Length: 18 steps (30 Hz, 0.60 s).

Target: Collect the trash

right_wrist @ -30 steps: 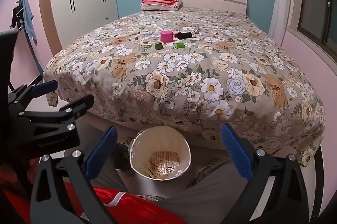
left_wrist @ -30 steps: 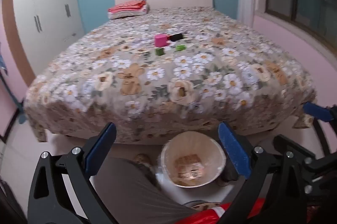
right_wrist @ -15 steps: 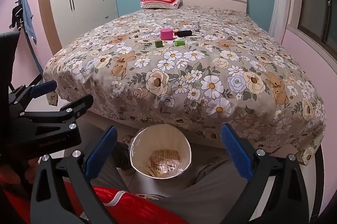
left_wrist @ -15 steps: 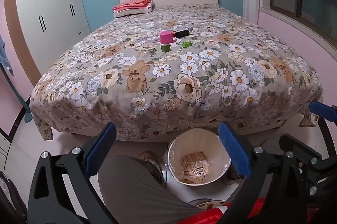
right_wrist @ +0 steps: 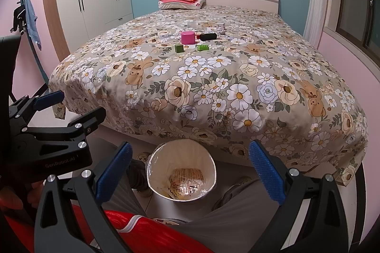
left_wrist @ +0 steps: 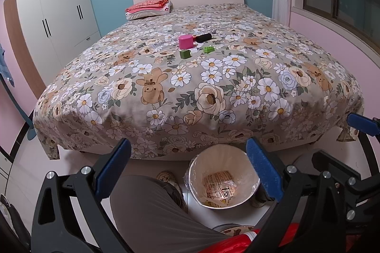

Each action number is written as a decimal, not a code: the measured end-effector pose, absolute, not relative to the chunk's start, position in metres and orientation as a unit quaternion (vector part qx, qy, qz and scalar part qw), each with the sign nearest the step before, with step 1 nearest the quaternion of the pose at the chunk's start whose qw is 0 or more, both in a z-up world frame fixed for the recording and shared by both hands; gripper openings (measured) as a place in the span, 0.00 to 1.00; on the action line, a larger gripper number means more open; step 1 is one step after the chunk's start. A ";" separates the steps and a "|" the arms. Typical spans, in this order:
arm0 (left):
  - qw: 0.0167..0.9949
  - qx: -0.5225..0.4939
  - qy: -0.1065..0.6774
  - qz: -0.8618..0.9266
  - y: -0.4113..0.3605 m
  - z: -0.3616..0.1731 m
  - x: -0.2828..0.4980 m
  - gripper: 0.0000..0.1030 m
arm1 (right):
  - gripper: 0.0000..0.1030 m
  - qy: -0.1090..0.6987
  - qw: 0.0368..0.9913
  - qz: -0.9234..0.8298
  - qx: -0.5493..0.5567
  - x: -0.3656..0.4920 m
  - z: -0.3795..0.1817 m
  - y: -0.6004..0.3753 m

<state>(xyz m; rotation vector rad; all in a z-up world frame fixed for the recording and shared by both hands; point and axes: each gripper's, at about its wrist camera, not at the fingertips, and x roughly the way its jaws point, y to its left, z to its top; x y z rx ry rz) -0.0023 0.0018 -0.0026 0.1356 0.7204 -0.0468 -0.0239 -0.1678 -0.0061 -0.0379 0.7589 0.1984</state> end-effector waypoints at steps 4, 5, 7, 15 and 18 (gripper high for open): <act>0.933 0.066 0.352 -0.022 0.001 -0.003 -0.003 0.93 | 0.97 0.370 0.924 0.096 -0.018 -0.024 -0.006 -0.168; 0.933 0.066 0.353 -0.023 0.001 -0.003 -0.002 0.93 | 0.97 0.370 0.924 0.096 -0.018 -0.024 -0.006 -0.168; 0.933 0.067 0.352 -0.023 0.001 -0.003 -0.003 0.93 | 0.97 0.370 0.924 0.096 -0.018 -0.024 -0.006 -0.168; 0.933 0.068 0.353 -0.025 -0.002 -0.005 -0.004 0.93 | 0.97 0.370 0.924 0.097 -0.019 -0.024 -0.009 -0.165; 0.932 0.070 0.355 -0.028 -0.003 -0.007 -0.004 0.93 | 0.97 0.371 0.923 0.098 -0.019 -0.024 -0.009 -0.166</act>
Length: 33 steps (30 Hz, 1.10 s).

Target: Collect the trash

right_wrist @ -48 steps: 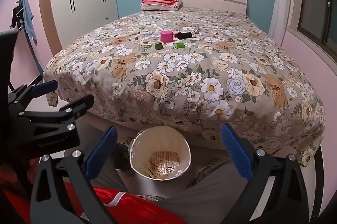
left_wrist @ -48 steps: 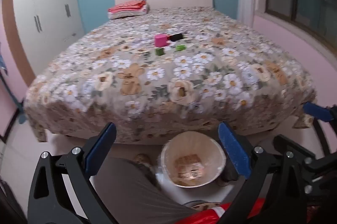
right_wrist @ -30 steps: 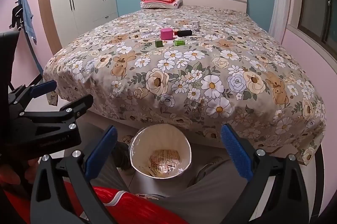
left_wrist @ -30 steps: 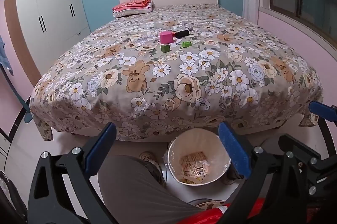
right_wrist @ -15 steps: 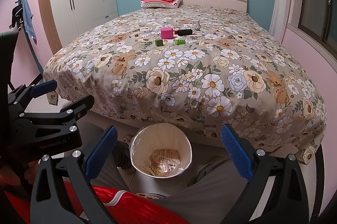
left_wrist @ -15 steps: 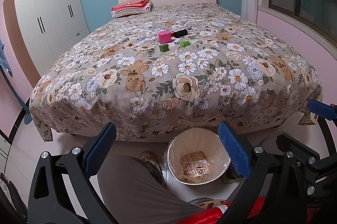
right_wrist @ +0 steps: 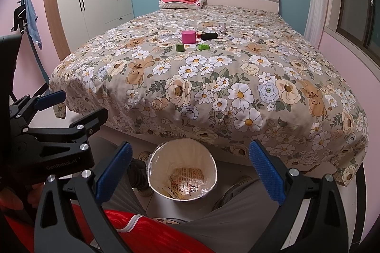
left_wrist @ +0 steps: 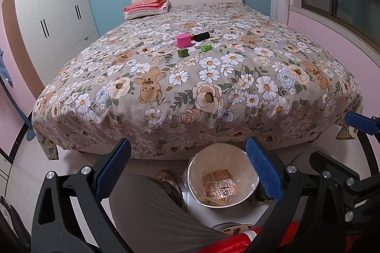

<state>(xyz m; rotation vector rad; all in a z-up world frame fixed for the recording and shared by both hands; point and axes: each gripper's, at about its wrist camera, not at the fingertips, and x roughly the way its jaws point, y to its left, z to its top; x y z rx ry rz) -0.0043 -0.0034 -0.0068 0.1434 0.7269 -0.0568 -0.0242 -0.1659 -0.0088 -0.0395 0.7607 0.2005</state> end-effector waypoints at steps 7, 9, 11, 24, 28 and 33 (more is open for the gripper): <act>0.932 0.071 0.355 -0.028 -0.004 -0.008 -0.005 0.93 | 0.97 0.370 0.924 0.098 -0.019 -0.024 -0.008 -0.167; 0.932 0.070 0.355 -0.028 -0.004 -0.007 -0.004 0.93 | 0.97 0.371 0.923 0.098 -0.019 -0.024 -0.007 -0.167; 0.932 0.070 0.355 -0.027 -0.004 -0.007 -0.004 0.93 | 0.97 0.370 0.924 0.098 -0.019 -0.024 -0.008 -0.167; 0.932 0.071 0.354 -0.028 -0.004 -0.005 -0.003 0.93 | 0.97 0.369 0.924 0.098 -0.020 -0.025 -0.010 -0.165; 0.932 0.070 0.354 -0.028 -0.003 -0.005 -0.003 0.93 | 0.97 0.369 0.924 0.098 -0.021 -0.025 -0.010 -0.165; 0.932 0.071 0.354 -0.029 -0.004 -0.005 -0.003 0.93 | 0.97 0.370 0.924 0.098 -0.020 -0.024 -0.008 -0.165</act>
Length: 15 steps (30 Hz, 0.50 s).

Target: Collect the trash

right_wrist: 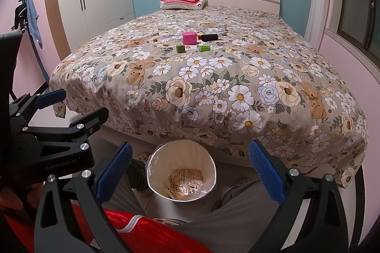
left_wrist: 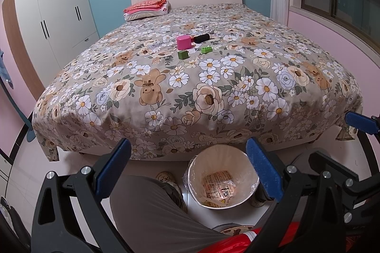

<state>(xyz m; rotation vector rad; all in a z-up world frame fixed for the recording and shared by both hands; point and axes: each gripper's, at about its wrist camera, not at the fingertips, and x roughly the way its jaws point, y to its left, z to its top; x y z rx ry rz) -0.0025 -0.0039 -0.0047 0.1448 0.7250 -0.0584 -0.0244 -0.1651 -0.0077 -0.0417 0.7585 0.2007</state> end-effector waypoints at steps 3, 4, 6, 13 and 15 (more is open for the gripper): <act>0.932 0.071 0.354 -0.028 -0.004 -0.004 -0.003 0.93 | 0.97 0.369 0.924 0.098 -0.021 -0.025 -0.009 -0.165; 0.932 0.071 0.354 -0.028 -0.004 -0.005 -0.002 0.93 | 0.97 0.369 0.924 0.098 -0.021 -0.025 -0.009 -0.165; 0.932 0.070 0.354 -0.028 -0.004 -0.004 -0.003 0.93 | 0.97 0.370 0.924 0.098 -0.020 -0.025 -0.009 -0.165; 0.932 0.071 0.354 -0.028 -0.004 -0.005 -0.003 0.93 | 0.97 0.370 0.924 0.098 -0.021 -0.025 -0.008 -0.164; 0.932 0.071 0.354 -0.028 -0.003 -0.003 -0.001 0.93 | 0.97 0.371 0.923 0.098 -0.020 -0.024 -0.008 -0.165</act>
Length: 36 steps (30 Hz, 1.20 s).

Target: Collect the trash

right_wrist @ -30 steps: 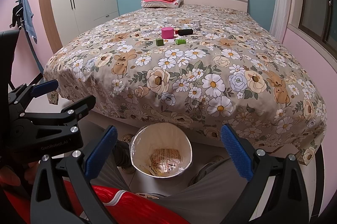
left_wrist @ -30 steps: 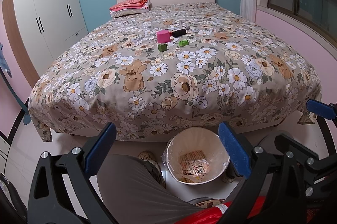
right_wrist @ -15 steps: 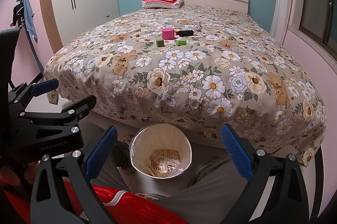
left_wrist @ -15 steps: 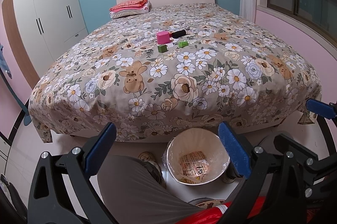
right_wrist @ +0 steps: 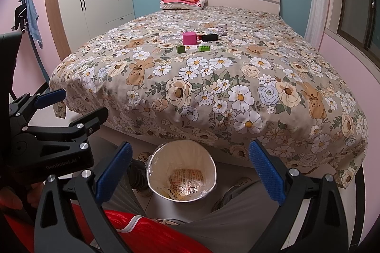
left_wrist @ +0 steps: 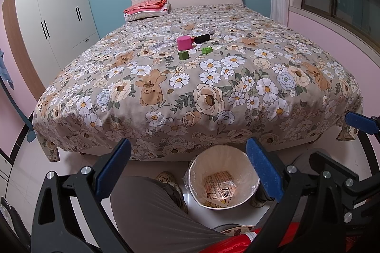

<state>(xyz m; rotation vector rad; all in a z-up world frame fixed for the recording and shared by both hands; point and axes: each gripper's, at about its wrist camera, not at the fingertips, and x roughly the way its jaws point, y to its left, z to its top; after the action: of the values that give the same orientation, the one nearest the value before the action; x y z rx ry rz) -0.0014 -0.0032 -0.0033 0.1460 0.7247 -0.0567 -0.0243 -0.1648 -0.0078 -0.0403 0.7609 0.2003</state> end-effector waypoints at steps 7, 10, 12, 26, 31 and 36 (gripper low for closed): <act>0.930 0.077 0.357 -0.030 -0.002 -0.001 0.003 0.93 | 0.97 0.375 0.921 0.101 -0.018 -0.019 -0.005 -0.164; 0.933 0.074 0.352 -0.031 0.000 0.000 0.007 0.93 | 0.97 0.372 0.922 0.101 -0.016 -0.014 -0.003 -0.166; 0.933 0.068 0.351 -0.035 0.004 0.002 0.014 0.93 | 0.97 0.374 0.922 0.103 -0.013 -0.007 -0.004 -0.167; 0.937 0.037 0.343 -0.054 0.020 0.020 0.093 0.93 | 0.97 0.370 0.922 0.112 -0.018 0.053 0.007 -0.162; 0.936 0.031 0.346 -0.055 0.021 0.019 0.128 0.93 | 0.97 0.366 0.923 0.119 -0.019 0.090 0.010 -0.162; 0.933 0.024 0.356 -0.041 0.022 0.011 0.175 0.93 | 0.97 0.365 0.922 0.125 -0.020 0.135 0.009 -0.167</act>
<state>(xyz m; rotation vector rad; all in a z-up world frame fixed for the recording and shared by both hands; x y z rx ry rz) 0.1749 0.0220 0.0106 0.0482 0.7284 -0.0841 0.1353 -0.1673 0.0091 -0.0410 0.7493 0.2576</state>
